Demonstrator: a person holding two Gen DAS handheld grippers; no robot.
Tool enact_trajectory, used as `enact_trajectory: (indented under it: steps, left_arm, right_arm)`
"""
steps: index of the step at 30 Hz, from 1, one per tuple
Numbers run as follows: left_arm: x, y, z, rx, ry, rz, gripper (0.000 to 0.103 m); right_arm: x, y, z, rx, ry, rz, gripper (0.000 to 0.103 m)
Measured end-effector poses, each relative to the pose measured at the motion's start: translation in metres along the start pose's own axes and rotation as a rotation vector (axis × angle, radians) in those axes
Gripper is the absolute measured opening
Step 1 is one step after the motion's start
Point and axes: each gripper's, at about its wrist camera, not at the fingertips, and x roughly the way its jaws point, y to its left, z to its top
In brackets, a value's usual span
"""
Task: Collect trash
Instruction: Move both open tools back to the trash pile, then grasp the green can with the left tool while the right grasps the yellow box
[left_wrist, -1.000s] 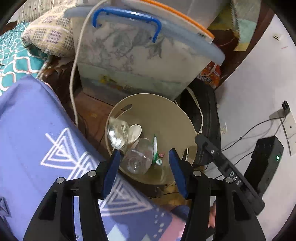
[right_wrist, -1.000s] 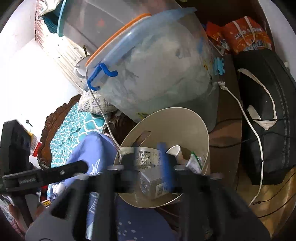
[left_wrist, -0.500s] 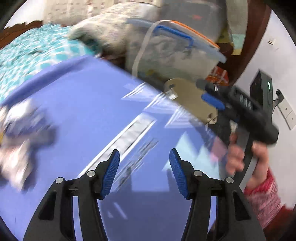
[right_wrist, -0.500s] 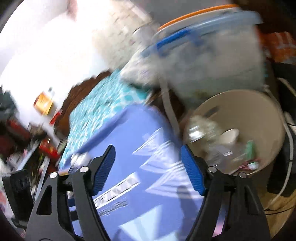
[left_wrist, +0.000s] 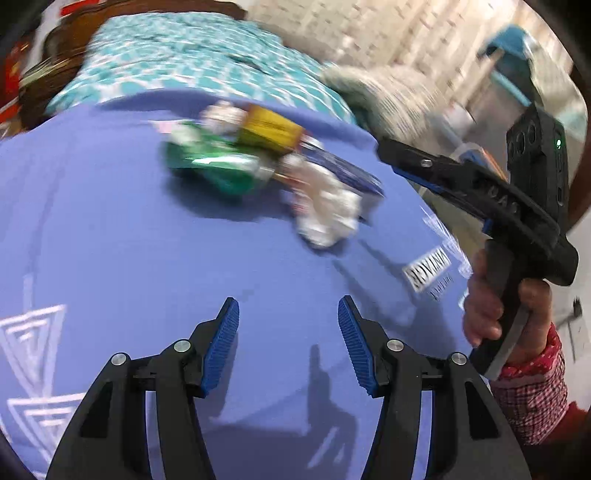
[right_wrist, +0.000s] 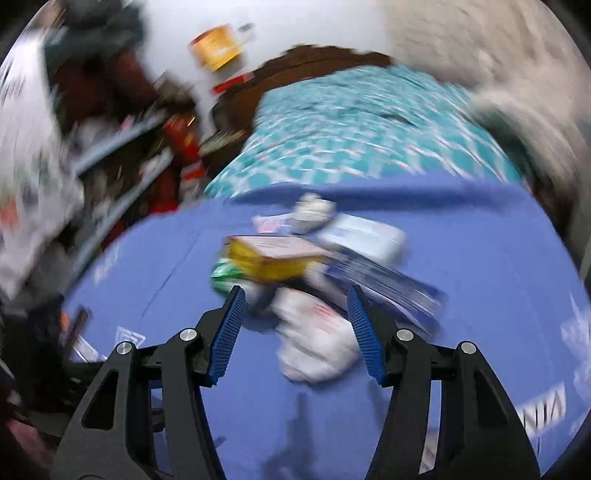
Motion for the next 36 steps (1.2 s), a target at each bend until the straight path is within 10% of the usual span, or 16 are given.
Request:
enact_trajectory:
  steps: [5, 7, 12, 23, 26, 28, 36]
  left_arm:
    - [-0.023, 0.036, -0.008, -0.083, -0.029, 0.001, 0.053]
    - [-0.028, 0.045, -0.011, -0.109, -0.032, -0.010, 0.053]
    - [-0.027, 0.059, 0.008, -0.175, -0.035, -0.078, 0.065]
    - [0.052, 0.090, 0.094, -0.449, 0.047, -0.216, 0.070]
    - [0.068, 0.093, 0.100, -0.519, 0.059, -0.237, 0.065]
    - [0.077, 0.089, 0.101, -0.526, 0.060, -0.265, 0.041]
    - [0.040, 0.065, 0.079, -0.384, 0.016, -0.249, 0.023]
  right_arm:
    - [0.059, 0.062, 0.021, -0.299, 0.074, -0.184, 0.063]
    - [0.078, 0.063, 0.026, -0.330, 0.105, -0.230, 0.048]
    - [0.075, 0.044, 0.016, -0.245, 0.117, -0.187, 0.029]
    - [-0.018, 0.034, -0.048, -0.091, -0.027, -0.106, 0.026]
    - [-0.056, 0.026, -0.064, -0.003, -0.092, -0.060, 0.026]
    - [-0.078, 0.021, -0.078, 0.054, -0.119, -0.014, 0.026]
    - [-0.134, -0.032, -0.165, 0.332, -0.100, 0.058, 0.028]
